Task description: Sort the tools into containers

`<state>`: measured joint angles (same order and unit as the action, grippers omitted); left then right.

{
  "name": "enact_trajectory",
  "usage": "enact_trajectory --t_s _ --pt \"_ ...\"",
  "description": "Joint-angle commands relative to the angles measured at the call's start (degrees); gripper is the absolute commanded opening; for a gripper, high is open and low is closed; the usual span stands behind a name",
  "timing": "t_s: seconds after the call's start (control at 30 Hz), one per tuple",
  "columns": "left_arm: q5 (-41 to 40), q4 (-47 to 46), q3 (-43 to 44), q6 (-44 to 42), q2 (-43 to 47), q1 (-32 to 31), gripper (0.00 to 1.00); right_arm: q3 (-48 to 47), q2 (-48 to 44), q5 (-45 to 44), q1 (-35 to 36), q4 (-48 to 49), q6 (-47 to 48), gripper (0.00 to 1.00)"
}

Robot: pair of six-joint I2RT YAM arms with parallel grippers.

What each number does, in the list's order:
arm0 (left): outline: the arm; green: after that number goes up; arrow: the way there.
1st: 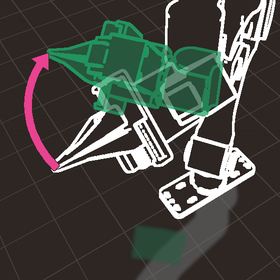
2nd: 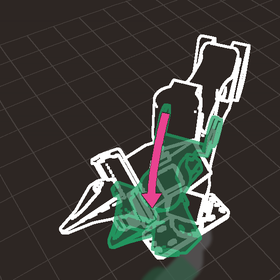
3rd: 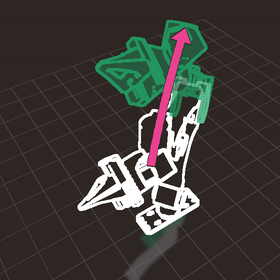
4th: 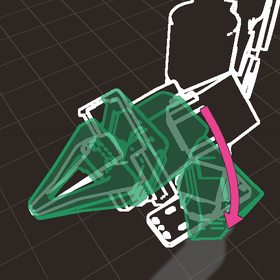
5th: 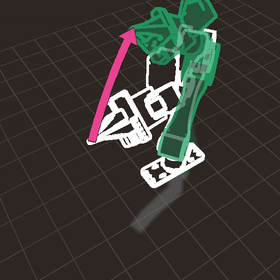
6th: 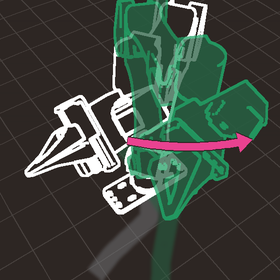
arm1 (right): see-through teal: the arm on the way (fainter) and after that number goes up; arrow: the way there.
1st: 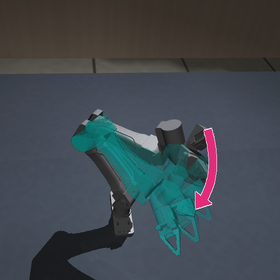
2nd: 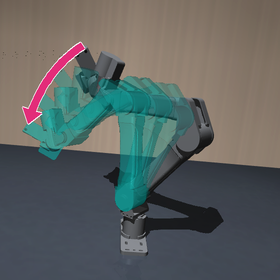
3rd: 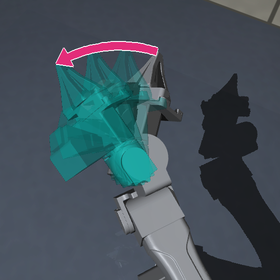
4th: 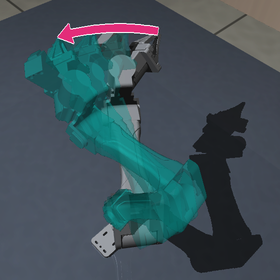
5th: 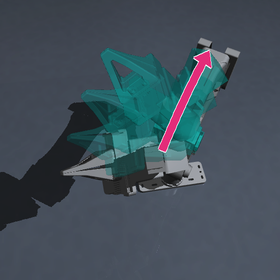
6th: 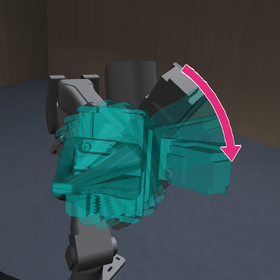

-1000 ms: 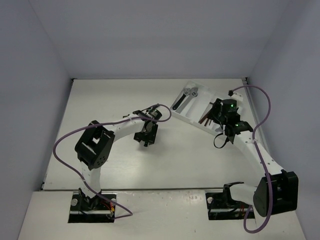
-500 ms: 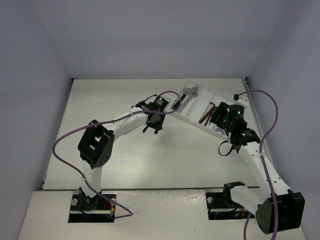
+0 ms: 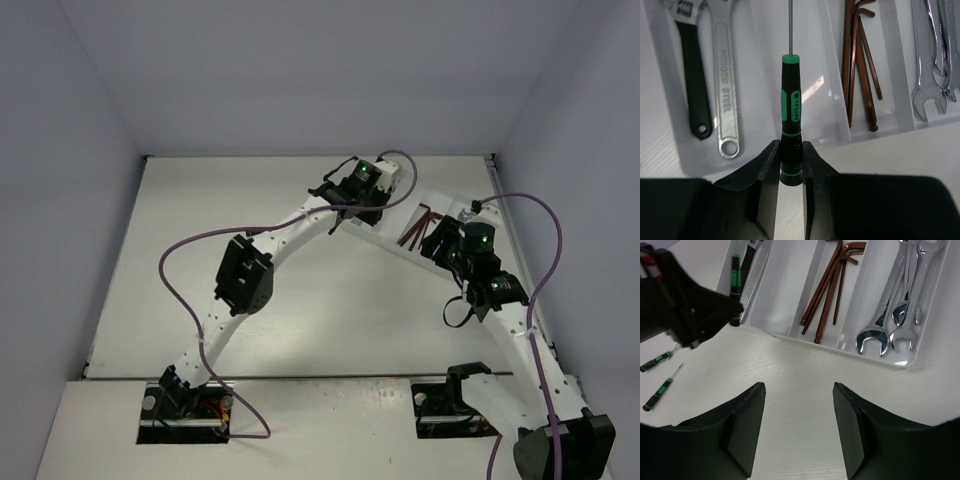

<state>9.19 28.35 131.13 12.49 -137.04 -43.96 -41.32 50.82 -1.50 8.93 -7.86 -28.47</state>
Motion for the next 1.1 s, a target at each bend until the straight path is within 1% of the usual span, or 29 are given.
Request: enact_trajectory --t_s 0.0,0.07,0.13,0.23,0.27,0.4,0.43,0.53,0.63,0.73,0.9,0.97,1.0,1.07 --pt "2.0 -2.3 10.7 -2.2 -4.3 -1.8 0.00 0.0 -2.2 1.1 -0.3 -1.2 0.0 0.54" --pt "1.0 -3.9 12.5 -2.3 -6.4 -2.4 0.00 -0.3 -2.8 1.0 -0.3 -2.7 0.6 0.54" --pt "-0.6 -7.6 12.0 -2.0 -7.0 -2.6 0.00 -0.5 -3.7 2.6 -0.3 -3.8 1.6 0.54" --pt "-2.9 -10.3 11.0 -2.1 -7.4 -2.7 0.00 -0.2 -4.9 3.4 -0.3 -4.6 1.9 0.54" --pt "-3.3 -10.6 11.1 -2.2 -7.7 -2.7 0.04 -0.1 -5.3 3.6 -0.3 -4.7 1.9 0.54" --pt "-4.4 -11.0 11.4 -2.5 -7.5 -2.7 0.37 0.1 -5.8 4.5 -0.3 -4.9 2.7 0.55" --pt "-4.8 -11.0 11.0 -2.5 -6.8 -2.7 0.43 0.0 -5.7 4.4 -0.3 -5.0 3.1 0.55" --pt "-5.8 -11.4 8.3 -2.6 -3.3 -2.7 0.54 -0.9 -5.3 4.2 -0.3 -5.0 4.2 0.55" --pt "-7.8 -11.4 3.7 -2.6 2.0 -2.4 0.57 -2.3 -4.5 4.2 -0.3 -5.0 6.2 0.55" --pt "-12.7 -10.4 -1.5 -0.3 7.6 -1.3 0.57 -4.8 -2.9 4.8 -0.2 -5.0 9.5 0.55" --pt "-15.9 -7.2 -14.0 1.2 21.1 3.4 0.57 -9.0 2.4 7.3 0.9 -4.8 13.0 0.55" --pt "-16.9 -5.7 -21.1 1.2 25.9 5.4 0.57 -10.7 4.9 7.5 3.5 -4.3 14.3 0.56" --pt "-17.1 -5.1 -21.6 1.3 27.8 6.3 0.57 -11.5 6.1 7.4 4.9 -4.0 15.0 0.56" --pt "-18.0 -3.1 -29.3 2.8 33.1 9.1 0.57 -14.2 11.2 4.9 9.2 -3.8 16.0 0.55"
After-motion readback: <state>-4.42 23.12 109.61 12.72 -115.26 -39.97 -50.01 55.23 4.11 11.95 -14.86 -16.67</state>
